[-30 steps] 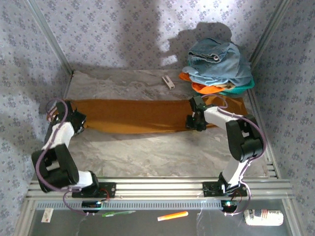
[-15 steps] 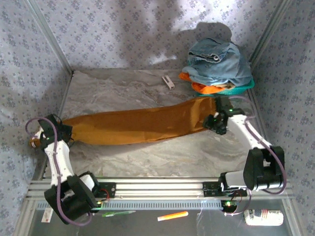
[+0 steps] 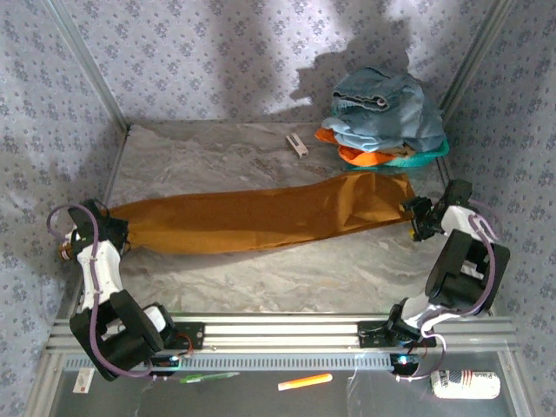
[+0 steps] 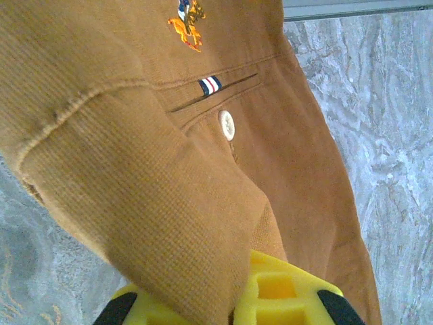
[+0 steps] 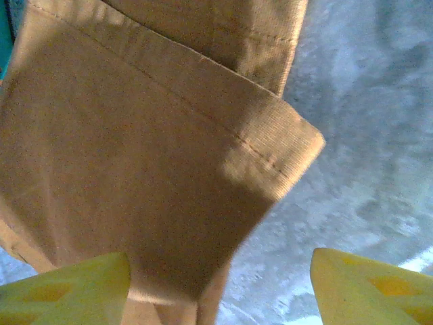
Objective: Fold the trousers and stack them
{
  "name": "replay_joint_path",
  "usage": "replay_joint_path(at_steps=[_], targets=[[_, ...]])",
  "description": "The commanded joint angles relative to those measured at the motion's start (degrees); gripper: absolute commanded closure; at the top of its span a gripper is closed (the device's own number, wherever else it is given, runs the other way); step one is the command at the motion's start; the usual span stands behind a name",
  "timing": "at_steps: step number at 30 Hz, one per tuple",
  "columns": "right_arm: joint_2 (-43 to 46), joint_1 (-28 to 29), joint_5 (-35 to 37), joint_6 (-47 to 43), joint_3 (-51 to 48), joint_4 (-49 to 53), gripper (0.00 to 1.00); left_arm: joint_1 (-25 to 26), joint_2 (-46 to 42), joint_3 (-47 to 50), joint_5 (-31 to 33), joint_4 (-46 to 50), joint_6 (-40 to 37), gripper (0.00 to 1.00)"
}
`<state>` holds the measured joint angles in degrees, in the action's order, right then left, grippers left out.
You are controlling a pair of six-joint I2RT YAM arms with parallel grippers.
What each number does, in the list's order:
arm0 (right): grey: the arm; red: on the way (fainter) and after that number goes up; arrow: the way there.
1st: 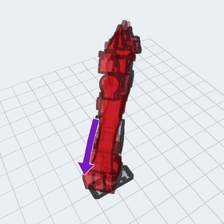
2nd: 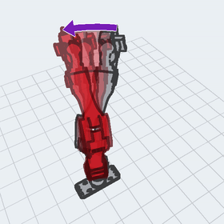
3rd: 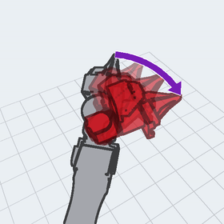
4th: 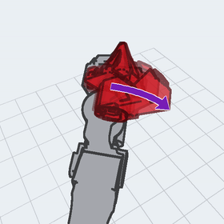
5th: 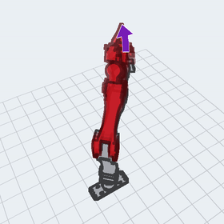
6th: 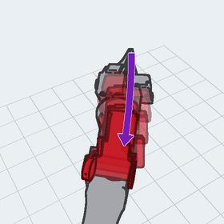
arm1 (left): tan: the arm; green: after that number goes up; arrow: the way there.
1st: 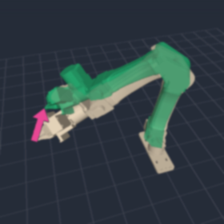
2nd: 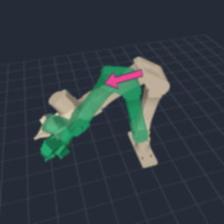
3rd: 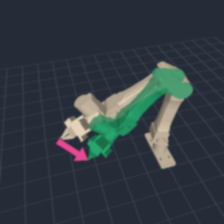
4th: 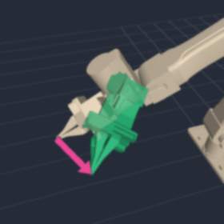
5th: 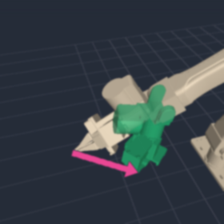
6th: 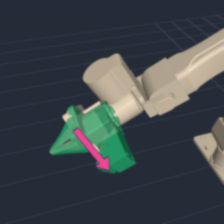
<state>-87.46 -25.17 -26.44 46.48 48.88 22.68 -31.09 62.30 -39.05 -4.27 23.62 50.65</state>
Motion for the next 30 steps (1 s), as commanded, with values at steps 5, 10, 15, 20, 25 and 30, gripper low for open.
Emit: replay_joint_path(at_steps=[5,10,15,20,25,30], targets=[[-7.5,-1.2,-5.9,9.1,1.5,-9.8,0.49,-0.5,-0.4,-0.7,-0.9,-3.9,0.4,1.0],[-7.8,-1.4,0.1,4.3,8.1,-4.9,0.92,-0.6,-0.2,-0.3,-0.7,-4.4,0.9,1.0],[-8.0,1.6,6.3,-3.9,18.3,1.9,1.0,-0.6,0.1,1.1,-1.4,-6.1,2.0,1.0],[-4.5,4.1,14.3,-10.0,17.9,2.2,1.0,-0.7,-0.5,2.1,-1.7,-6.4,2.2,1.0],[-4.1,4.7,17.2,-13.7,10.7,-1.6,0.97,-0.6,-0.7,3.9,-2.4,-7.3,2.3,1.0],[-4.9,4.8,19.4,-13.1,11.5,1.9,0.83,-0.6,-0.9,4.2,-2.9,-7.4,2.3,1.0]])
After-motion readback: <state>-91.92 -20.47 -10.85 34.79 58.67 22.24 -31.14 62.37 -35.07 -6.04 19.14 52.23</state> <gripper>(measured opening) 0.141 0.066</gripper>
